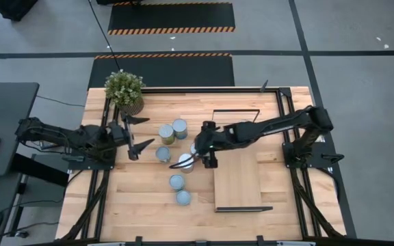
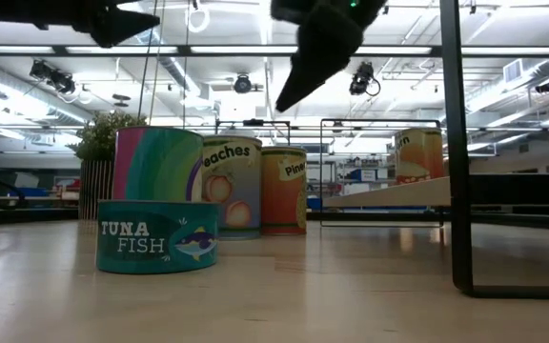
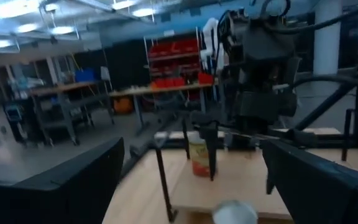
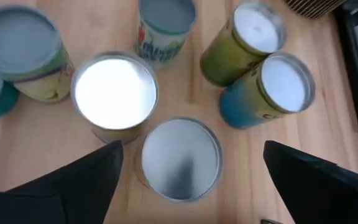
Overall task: Pick and place cans onto a shelf
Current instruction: Put the canned pineapples on the shelf
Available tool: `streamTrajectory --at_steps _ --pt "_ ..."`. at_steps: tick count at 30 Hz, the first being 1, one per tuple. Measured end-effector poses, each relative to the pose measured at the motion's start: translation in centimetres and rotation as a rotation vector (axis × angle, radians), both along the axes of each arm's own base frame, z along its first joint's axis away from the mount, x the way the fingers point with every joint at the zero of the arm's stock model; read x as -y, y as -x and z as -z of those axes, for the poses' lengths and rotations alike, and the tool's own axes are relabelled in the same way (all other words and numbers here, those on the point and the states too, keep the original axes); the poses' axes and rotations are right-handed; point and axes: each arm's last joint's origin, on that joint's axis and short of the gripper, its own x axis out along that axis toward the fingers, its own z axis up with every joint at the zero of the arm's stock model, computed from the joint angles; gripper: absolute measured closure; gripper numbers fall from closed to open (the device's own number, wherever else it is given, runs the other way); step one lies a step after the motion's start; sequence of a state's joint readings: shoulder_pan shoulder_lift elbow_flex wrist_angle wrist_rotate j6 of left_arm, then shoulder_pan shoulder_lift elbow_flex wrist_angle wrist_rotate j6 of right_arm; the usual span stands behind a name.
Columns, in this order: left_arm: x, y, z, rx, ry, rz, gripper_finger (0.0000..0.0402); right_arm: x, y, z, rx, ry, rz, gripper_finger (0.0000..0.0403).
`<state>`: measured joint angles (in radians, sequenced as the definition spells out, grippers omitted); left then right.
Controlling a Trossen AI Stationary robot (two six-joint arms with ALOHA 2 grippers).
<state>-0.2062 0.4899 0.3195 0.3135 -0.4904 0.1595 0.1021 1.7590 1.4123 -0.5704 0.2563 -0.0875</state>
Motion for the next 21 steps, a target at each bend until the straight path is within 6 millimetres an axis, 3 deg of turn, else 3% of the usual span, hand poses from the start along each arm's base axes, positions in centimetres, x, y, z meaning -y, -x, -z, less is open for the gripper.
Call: streamTrajectory --at_steps 12,21 --pt "0.0 -0.1 1.0 -0.072 0.096 0.006 0.0012 0.1 -4.7 1.2 -0.221 0.012 -0.034 0.0003" --pt "0.0 -0.1 1.1 -0.081 0.100 0.006 0.0012 1.0 -4.7 3.1 -0.322 0.004 -0.033 0.0005"
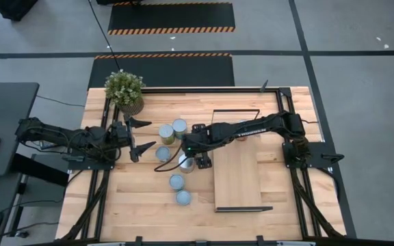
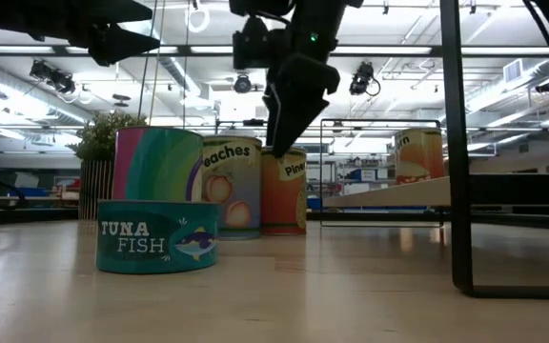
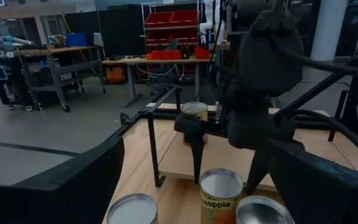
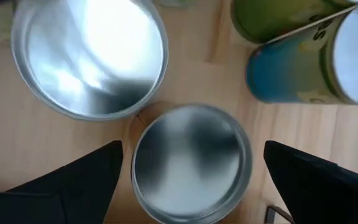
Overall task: Pick and place cans onto a shelf
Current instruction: Put the canned pineapples on the shelf
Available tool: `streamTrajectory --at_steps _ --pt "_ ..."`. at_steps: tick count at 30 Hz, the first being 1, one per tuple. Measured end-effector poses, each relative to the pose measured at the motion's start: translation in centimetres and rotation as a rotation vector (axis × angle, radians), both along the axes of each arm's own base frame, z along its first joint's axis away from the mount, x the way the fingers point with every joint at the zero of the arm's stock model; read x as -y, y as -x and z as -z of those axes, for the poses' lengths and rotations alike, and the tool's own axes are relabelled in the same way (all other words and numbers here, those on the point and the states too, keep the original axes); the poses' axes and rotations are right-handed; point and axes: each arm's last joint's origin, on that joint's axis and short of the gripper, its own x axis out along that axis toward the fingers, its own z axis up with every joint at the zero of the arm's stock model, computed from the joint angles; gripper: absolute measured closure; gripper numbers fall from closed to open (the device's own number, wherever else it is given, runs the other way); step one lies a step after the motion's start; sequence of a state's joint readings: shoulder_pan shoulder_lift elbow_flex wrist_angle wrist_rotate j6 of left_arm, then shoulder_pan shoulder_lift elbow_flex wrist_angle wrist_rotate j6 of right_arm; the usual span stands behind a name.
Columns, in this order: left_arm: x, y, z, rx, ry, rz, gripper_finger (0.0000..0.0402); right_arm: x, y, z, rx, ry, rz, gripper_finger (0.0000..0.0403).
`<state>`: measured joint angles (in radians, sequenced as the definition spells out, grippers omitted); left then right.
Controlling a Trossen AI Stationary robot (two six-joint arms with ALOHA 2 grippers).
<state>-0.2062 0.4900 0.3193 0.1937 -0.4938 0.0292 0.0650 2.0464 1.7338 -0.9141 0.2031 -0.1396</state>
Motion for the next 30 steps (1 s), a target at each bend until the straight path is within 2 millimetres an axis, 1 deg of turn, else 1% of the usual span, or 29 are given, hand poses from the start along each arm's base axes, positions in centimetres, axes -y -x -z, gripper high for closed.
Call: streamTrajectory --at_steps 4,7,12,19,22,24,27,30 --pt "0.0 0.0 0.0 0.003 0.013 0.001 0.0012 0.2 0.1 0.4 -0.009 0.004 -0.007 0.0011" --pt "0.0 0.0 0.1 -0.004 0.012 0.000 0.0012 0.4 0.3 1.1 -0.025 0.015 -0.029 0.0018" --pt "0.0 0.0 0.1 -0.003 0.011 0.000 0.0012 0.8 0.1 1.7 -0.003 -0.008 -0.031 0.0035" --pt "0.0 0.0 0.1 -0.008 0.015 0.001 0.0012 1.0 0.2 1.8 0.010 -0.045 -0.027 0.0065" --pt "0.0 0.0 0.1 -0.008 0.014 0.000 0.0012 1.0 0.6 1.1 -0.005 -0.017 -0.033 0.0067" --pt "0.0 0.0 0.1 -0.008 0.014 0.000 0.0012 1.1 0.8 -0.3 0.010 0.005 -0.034 0.0066" --pt "0.0 0.0 0.1 -0.011 0.014 0.000 0.0012 1.3 1.7 -2.6 0.027 0.038 -0.007 0.0065" --pt "0.0 0.0 0.2 -0.019 0.012 0.000 0.0012 1.5 2.6 -4.0 0.033 0.047 0.015 0.0066"
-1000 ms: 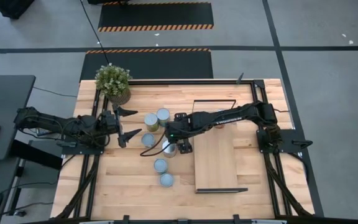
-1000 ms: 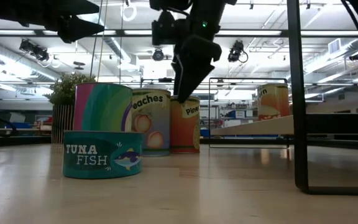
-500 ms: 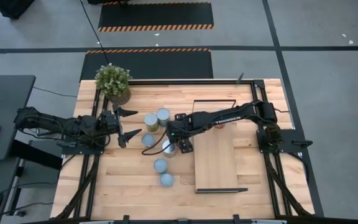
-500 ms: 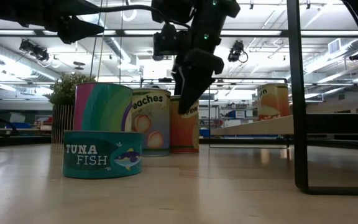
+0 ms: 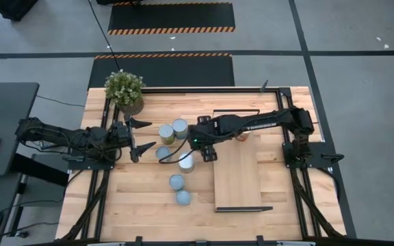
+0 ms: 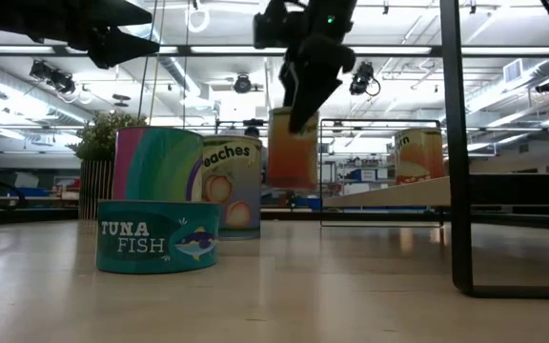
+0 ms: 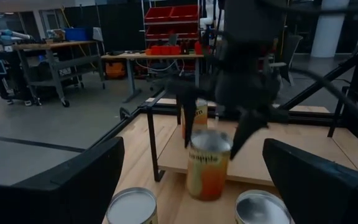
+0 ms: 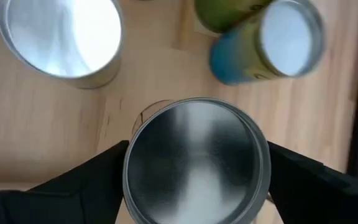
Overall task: Pick and place cans onto a shelf
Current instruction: Put the canned pineapples on the shelf
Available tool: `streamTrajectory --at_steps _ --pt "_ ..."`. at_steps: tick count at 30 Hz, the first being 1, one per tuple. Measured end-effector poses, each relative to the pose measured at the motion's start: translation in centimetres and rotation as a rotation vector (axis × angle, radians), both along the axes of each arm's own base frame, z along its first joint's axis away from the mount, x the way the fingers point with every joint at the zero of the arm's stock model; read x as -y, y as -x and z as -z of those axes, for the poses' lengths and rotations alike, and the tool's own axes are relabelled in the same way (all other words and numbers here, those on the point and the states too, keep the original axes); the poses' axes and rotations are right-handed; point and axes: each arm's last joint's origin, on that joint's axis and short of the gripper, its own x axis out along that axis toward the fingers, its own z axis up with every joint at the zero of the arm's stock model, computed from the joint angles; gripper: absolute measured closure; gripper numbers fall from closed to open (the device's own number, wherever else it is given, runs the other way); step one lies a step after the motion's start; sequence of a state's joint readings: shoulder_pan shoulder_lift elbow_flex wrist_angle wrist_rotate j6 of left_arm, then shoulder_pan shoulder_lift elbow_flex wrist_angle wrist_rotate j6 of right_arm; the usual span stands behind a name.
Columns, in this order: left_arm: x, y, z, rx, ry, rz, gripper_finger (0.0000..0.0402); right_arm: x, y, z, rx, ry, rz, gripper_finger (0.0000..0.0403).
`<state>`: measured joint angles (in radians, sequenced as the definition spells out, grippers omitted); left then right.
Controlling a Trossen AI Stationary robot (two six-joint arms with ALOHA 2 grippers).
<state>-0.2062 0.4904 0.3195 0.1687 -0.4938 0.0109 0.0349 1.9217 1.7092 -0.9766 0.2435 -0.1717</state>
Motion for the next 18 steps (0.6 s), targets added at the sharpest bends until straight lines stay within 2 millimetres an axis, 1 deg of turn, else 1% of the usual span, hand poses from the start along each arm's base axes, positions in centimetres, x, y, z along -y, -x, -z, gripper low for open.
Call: streamTrajectory --at_steps 4,6,10,12,17,18 --pt "0.0 0.0 0.0 -0.004 -0.001 0.000 0.0012 0.1 1.6 -2.5 0.036 0.023 0.044 0.0066" --pt "0.0 0.0 0.0 -0.004 -0.001 0.000 0.0012 0.4 2.2 -2.9 0.022 0.026 0.074 0.0063" --pt "0.0 0.0 0.0 -0.004 -0.001 -0.001 0.0012 1.2 3.0 -3.2 -0.018 0.016 0.131 0.0063" --pt "0.0 0.0 0.0 -0.004 -0.001 -0.001 0.0012 1.6 3.3 -2.8 -0.042 0.013 0.154 0.0063" --pt "0.0 0.0 0.1 -0.008 -0.001 -0.001 0.0012 2.4 4.2 -0.3 -0.122 -0.001 0.207 0.0063" --pt "0.0 0.0 0.1 -0.010 -0.002 -0.001 0.0012 2.6 4.4 0.0 -0.115 -0.008 0.219 0.0063"
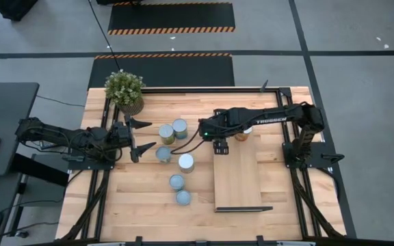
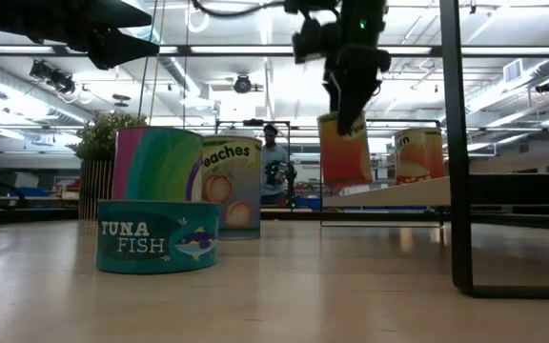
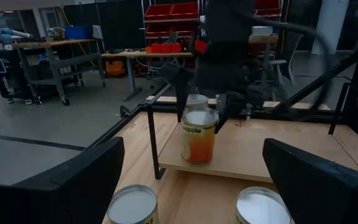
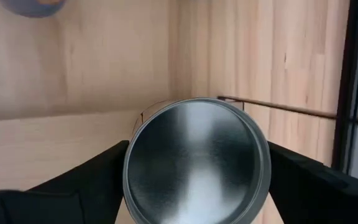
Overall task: Pick and place cans onto a shelf
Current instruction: Put the canned pineapples on the shelf
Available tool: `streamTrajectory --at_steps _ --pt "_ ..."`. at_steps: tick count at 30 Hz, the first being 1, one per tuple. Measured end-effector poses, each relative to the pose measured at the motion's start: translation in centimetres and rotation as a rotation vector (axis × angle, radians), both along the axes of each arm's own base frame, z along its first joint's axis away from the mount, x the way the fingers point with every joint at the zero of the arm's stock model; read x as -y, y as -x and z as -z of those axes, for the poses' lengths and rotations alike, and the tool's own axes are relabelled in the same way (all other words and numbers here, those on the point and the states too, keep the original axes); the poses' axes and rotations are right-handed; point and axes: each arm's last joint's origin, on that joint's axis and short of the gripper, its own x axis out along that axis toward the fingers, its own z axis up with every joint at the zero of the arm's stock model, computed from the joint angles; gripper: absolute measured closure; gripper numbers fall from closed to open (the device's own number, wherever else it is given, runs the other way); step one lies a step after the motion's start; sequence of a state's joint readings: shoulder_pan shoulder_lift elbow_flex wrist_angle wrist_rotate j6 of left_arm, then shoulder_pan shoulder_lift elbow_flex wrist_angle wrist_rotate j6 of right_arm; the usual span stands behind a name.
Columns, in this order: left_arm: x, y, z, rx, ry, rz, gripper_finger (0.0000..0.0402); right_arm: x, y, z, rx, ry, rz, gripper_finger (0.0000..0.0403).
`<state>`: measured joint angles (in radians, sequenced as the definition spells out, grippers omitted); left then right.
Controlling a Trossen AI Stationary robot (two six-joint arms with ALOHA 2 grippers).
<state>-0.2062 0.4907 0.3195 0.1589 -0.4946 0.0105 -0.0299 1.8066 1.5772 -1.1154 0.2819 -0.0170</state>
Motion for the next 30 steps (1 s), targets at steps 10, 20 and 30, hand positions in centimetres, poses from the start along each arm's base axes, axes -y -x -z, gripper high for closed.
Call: streamTrajectory --at_steps 10,20,30 --pt "0.0 0.0 0.1 -0.006 0.005 0.000 0.0012 1.8 1.5 1.2 0.052 -0.001 0.070 0.0053" --pt "0.0 0.0 0.1 -0.002 0.018 -0.001 0.0012 2.3 2.4 1.5 -0.063 -0.011 0.094 0.0014" --pt "0.0 0.0 0.2 -0.012 0.014 -0.003 0.0012 0.4 3.0 0.9 -0.121 0.045 0.096 0.0025"
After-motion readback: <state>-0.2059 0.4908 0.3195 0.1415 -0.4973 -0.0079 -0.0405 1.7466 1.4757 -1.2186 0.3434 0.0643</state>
